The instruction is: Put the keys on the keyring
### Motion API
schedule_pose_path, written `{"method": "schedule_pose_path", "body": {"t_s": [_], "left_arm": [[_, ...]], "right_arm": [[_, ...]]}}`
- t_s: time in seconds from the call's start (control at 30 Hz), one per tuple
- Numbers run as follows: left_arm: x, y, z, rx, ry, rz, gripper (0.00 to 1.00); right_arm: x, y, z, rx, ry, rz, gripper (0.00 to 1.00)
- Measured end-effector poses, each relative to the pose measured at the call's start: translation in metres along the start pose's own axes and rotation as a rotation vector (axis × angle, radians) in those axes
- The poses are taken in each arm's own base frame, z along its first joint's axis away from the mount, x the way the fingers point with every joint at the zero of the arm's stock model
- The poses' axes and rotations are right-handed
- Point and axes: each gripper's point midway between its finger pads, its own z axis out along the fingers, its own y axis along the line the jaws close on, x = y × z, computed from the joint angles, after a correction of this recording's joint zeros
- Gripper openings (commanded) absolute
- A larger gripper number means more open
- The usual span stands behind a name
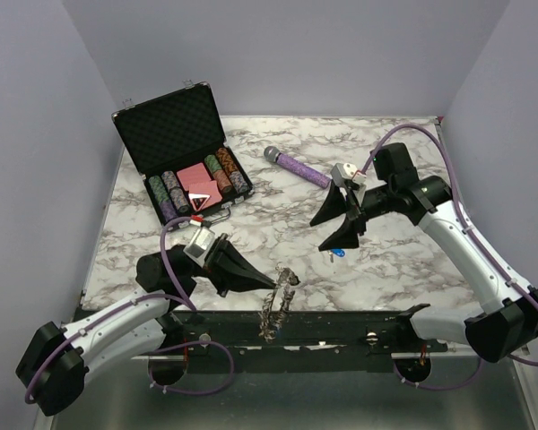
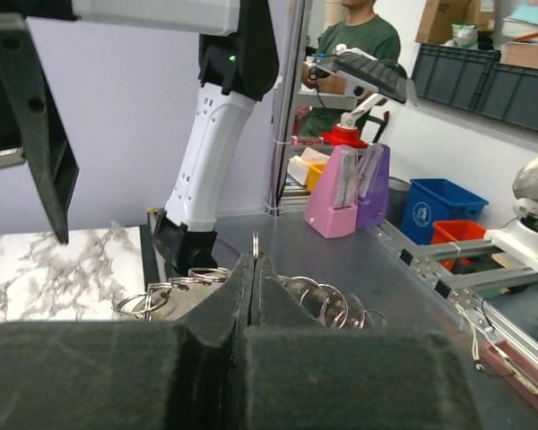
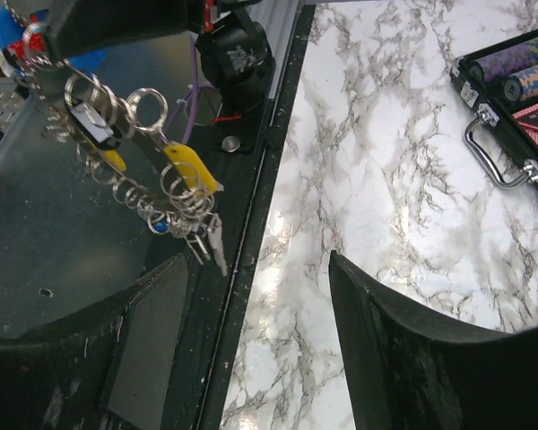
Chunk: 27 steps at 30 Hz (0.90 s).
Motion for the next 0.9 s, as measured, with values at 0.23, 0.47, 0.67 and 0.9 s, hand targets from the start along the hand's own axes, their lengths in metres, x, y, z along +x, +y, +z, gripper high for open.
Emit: {"method": "schedule_pose_path", "body": {"t_s": [0.23, 0.47, 0.67, 0.9], "left_arm": [[-0.023, -0.013, 0.009, 0.054, -0.011, 0.009, 0.0], [-0.029, -0.017, 0.012, 0.073, -0.005, -0.016, 0.0], [-0.03, -0.02, 0.012, 0.082, 0.002, -0.027, 0.0], [-0.03, -0.021, 0.012, 0.09, 0.01, -0.036, 0.0]], "right_arm": [[0.001, 0.001, 0.0, 0.0, -0.002, -0.015, 0.73], [-0.005, 0.006, -0.002, 0.006, -0.009, -0.046, 0.74], [-0.001, 0.005, -0.001, 0.007, -0.008, -0.04, 0.74], [0.0, 0.003, -0.002, 0.016, -0.011, -0.033, 0.74]]}}
